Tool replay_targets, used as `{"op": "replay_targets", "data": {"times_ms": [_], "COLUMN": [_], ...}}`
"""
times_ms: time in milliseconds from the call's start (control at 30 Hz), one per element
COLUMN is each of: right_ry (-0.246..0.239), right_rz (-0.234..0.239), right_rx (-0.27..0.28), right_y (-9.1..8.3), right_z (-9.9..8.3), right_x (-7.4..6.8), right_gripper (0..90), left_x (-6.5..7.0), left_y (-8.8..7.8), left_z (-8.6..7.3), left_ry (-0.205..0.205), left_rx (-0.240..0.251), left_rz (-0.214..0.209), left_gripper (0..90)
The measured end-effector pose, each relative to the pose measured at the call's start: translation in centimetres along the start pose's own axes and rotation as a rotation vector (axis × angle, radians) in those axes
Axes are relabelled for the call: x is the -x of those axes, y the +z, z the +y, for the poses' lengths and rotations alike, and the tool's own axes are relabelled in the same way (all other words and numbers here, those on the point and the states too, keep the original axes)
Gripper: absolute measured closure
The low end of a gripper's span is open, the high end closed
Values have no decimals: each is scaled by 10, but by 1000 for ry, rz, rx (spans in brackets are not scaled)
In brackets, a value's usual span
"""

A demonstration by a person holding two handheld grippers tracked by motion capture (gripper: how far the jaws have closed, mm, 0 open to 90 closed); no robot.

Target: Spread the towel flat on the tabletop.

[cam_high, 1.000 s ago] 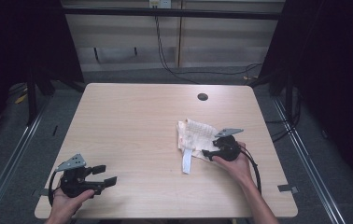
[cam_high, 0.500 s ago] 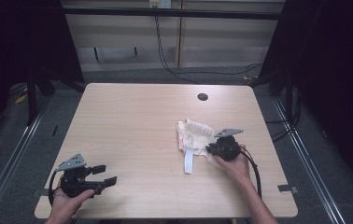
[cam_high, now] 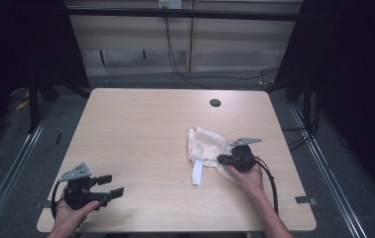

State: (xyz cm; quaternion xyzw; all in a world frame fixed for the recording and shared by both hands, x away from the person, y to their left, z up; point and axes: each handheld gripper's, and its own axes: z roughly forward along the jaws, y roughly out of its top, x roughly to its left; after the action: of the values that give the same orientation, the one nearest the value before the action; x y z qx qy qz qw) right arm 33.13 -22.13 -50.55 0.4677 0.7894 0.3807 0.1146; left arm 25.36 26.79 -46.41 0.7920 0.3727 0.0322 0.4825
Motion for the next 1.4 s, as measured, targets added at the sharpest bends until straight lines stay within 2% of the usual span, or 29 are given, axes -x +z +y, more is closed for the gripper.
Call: {"op": "replay_targets", "data": {"times_ms": [67,100,233,267,567,833,967,1100,1233,1267,1367,1400], "right_ry": [-2,5,-10,-30,-68,-114,-129,-149,-164,-167,-179,-179], "right_rz": [7,33,58,70,153,225,264,283,298,309,306,306], "right_rx": [0,-6,-8,-9,-38,-53,-51,-84,-103,-100,-102,-102], "right_y": [1,2,4,6,12,11,9,6,3,1,-4,-4], "right_z": [0,0,1,1,3,2,0,-6,-10,-11,-12,-12], "right_x": [-1,-6,-11,-17,-42,-67,-81,-98,-108,-111,-114,-114], "right_gripper": [841,842,843,843,844,844,844,844,844,844,843,843], "left_x": [0,0,0,0,0,2,1,1,2,5,12,12], "left_y": [0,0,-1,-2,-2,3,6,7,17,27,44,44], "left_z": [0,0,0,0,0,0,3,7,16,22,36,36], "left_ry": [0,-1,-1,-3,-1,17,34,37,68,95,123,123], "left_rx": [0,2,3,6,6,-12,-18,-16,-40,-54,-56,-56], "left_rz": [1,0,0,-1,-1,-14,3,14,0,-12,-63,-63], "left_gripper": [248,249,250,250,256,332,374,418,471,502,563,585]}}
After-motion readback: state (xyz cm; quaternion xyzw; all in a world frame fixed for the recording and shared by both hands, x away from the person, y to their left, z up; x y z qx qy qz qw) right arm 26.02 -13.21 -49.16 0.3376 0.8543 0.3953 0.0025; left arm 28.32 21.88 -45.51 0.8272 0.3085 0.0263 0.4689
